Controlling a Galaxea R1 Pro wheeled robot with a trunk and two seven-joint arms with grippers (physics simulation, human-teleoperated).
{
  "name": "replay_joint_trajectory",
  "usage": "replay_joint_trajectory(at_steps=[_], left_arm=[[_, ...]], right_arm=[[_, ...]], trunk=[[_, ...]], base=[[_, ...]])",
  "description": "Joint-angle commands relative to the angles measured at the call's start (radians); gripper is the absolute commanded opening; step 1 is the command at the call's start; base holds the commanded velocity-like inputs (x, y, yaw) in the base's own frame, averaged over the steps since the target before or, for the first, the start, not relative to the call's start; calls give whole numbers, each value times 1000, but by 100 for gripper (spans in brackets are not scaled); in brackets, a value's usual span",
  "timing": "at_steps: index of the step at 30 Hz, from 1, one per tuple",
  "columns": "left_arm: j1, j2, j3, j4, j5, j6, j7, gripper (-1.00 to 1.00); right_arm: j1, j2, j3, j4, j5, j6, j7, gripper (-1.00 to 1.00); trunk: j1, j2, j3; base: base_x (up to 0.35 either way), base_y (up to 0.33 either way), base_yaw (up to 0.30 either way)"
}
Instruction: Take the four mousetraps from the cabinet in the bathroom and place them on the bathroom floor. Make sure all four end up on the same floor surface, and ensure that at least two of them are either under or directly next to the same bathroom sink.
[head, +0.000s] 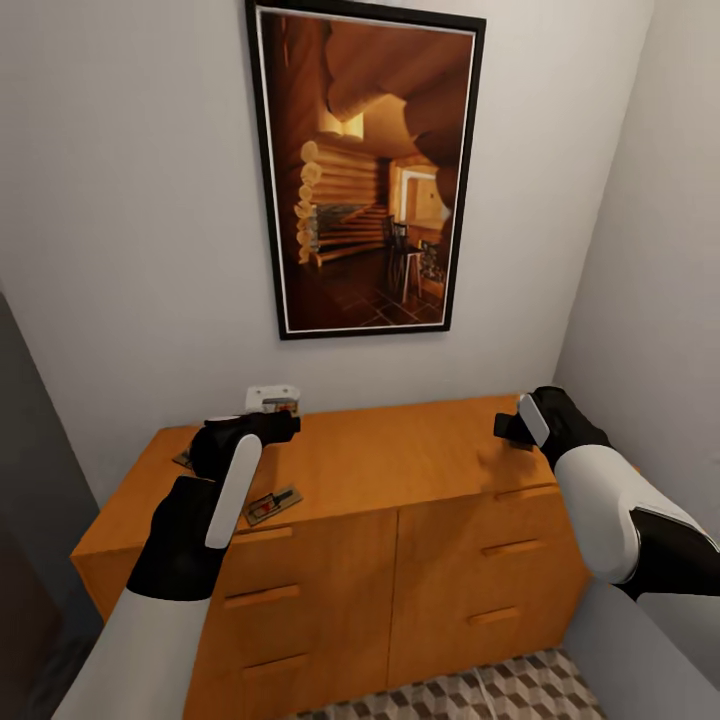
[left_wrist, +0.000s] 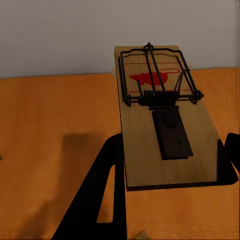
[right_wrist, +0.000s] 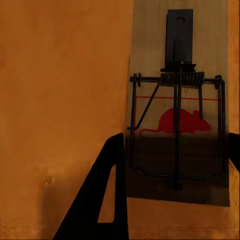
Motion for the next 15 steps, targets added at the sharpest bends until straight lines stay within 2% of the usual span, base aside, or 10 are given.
replay_joint_trajectory(at_steps=[1, 15], left_arm=[[-1, 0, -1, -1, 9, 3, 11, -100], [-1, 0, 0, 1, 9, -4, 10, -100]], right_arm=[[-1, 1, -6, -1, 4, 2, 0, -100], [-1, 1, -6, -1, 6, -38, 75, -100]], trunk=[[-1, -1, -1], [-1, -1, -1]], base=[[-321, 0, 0], [-334, 0, 0]])
